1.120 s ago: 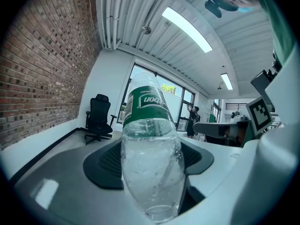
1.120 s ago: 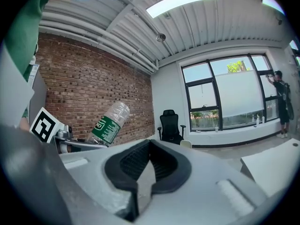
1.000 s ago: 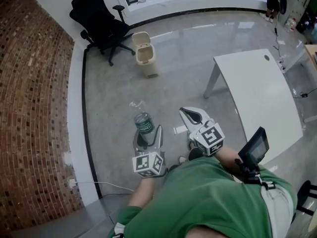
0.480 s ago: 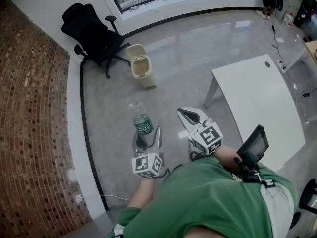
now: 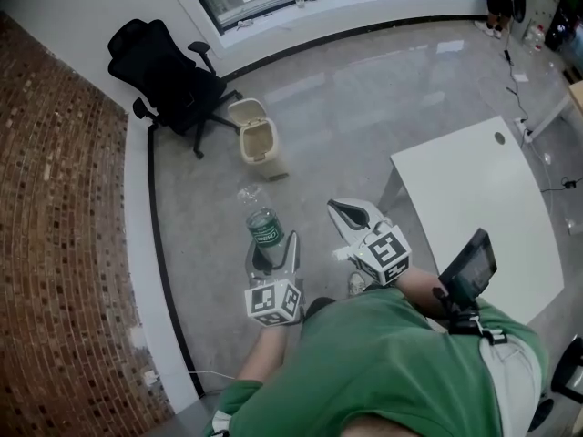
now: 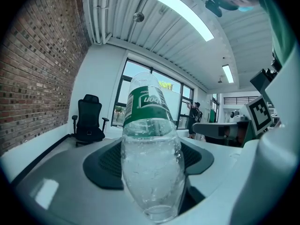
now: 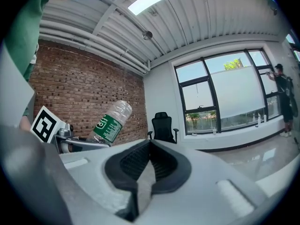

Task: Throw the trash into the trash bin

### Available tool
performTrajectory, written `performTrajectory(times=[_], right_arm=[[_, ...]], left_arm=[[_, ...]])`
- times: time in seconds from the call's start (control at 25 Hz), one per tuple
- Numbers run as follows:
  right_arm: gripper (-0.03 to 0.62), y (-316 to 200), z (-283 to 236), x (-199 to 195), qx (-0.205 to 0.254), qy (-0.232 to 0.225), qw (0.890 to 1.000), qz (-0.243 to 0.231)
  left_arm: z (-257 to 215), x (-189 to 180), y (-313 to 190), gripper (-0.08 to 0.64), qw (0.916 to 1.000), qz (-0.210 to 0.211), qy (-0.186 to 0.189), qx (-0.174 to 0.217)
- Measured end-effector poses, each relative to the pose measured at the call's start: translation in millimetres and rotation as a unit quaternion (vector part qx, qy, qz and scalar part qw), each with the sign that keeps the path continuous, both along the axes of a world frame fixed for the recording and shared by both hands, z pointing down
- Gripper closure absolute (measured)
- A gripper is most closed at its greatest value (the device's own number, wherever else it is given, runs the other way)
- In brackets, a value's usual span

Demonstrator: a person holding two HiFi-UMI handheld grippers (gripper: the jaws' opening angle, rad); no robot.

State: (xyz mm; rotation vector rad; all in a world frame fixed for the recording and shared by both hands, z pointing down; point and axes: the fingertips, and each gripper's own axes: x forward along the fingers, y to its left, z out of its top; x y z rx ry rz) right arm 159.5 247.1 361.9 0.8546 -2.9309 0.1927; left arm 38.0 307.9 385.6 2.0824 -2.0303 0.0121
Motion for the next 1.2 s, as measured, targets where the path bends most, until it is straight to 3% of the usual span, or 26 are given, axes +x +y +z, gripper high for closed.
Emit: performTrajectory(times=[0.6,1.2], right_arm=[[0.589,-77,5,-31,-0.013,-0.001,1.000,0.024],[0.589,-156,-1,-108,0.005,0.012,0.998,0.063]], left_arm=[[0,-41,-78,0.219,0.9999,0.009,-0.004,-0.006],[4,-122,-159,0.219,0.9988,0.049,0.004,-0.002]])
